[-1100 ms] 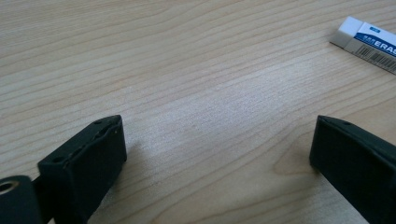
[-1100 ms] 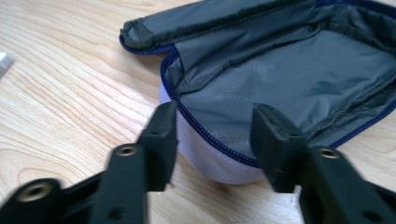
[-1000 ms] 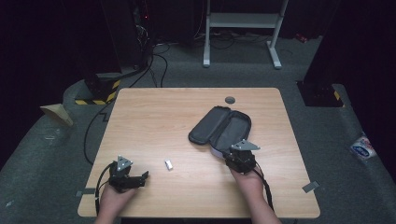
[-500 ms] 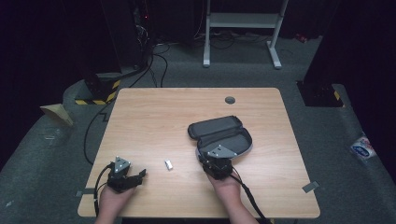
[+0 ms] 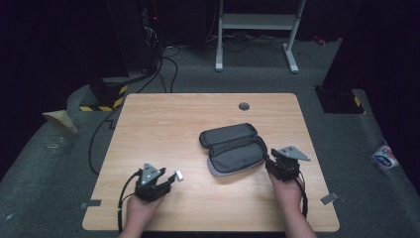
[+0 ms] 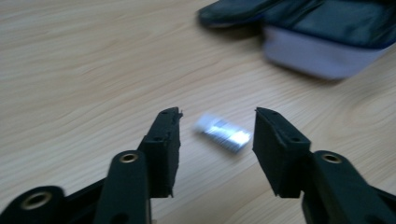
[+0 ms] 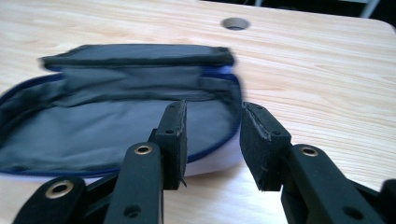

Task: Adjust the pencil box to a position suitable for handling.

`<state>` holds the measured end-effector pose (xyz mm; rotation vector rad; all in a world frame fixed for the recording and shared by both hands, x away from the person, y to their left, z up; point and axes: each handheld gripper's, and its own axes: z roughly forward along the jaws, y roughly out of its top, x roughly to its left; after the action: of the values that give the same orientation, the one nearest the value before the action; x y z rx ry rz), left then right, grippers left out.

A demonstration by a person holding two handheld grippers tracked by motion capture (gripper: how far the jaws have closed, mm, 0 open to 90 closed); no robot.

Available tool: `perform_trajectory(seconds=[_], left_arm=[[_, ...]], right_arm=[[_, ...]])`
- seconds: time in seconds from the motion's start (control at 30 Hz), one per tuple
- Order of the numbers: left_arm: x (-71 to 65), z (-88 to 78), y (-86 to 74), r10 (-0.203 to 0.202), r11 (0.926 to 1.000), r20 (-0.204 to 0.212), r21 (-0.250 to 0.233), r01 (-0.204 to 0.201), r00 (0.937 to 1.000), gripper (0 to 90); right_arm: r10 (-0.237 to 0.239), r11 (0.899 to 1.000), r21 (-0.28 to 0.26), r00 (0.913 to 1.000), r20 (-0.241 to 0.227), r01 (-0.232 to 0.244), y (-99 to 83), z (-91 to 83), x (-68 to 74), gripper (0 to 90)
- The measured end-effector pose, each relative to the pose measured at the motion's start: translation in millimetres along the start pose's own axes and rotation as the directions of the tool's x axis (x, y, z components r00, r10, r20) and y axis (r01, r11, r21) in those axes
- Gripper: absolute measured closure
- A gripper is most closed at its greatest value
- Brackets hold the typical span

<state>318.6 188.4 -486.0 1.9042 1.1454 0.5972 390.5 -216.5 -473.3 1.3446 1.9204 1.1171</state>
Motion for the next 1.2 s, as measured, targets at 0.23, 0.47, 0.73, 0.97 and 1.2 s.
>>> perform_trajectory(seconds=[0.23, 0.47, 0.73, 0.97, 1.2], left_arm=[[-37.7, 68.3, 27.8, -0.044, 0.9966, -0.003, 0.069, 0.044, 0.999, 69.1], [-40.6, 83.5, 29.0, -0.058, 0.9935, -0.006, 0.098, 0.058, 0.9983, 74.6], [-10.4, 78.2, 27.3, -0.11, 0.9847, -0.032, 0.132, 0.114, 0.9934, 75.7], [13.3, 79.2, 35.6, -0.11, 0.9807, -0.054, 0.157, 0.117, 0.9925, 76.3], [17.5, 87.5, 38.7, -0.132, 0.9788, -0.049, 0.151, 0.138, 0.99, 77.1]], right_arm=[[0.039, 0.998, 0.043, 0.999, -0.021, -0.038, 3.6, 41.0, -18.4, 63.4], [0.057, 0.992, 0.112, 0.997, -0.052, -0.051, -5.1, 55.2, -18.9, 76.2], [0.024, 0.993, 0.115, 0.9949, -0.098, -0.013, -6.9, 54.9, 24.0, 74.3], [-0.009, 0.994, 0.105, 0.9928, -0.119, 0.022, -6.7, 54.9, 49.9, 71.7], [-0.011, 0.994, 0.106, 0.9936, -0.112, 0.023, -5.4, 59.3, 49.1, 71.8]])
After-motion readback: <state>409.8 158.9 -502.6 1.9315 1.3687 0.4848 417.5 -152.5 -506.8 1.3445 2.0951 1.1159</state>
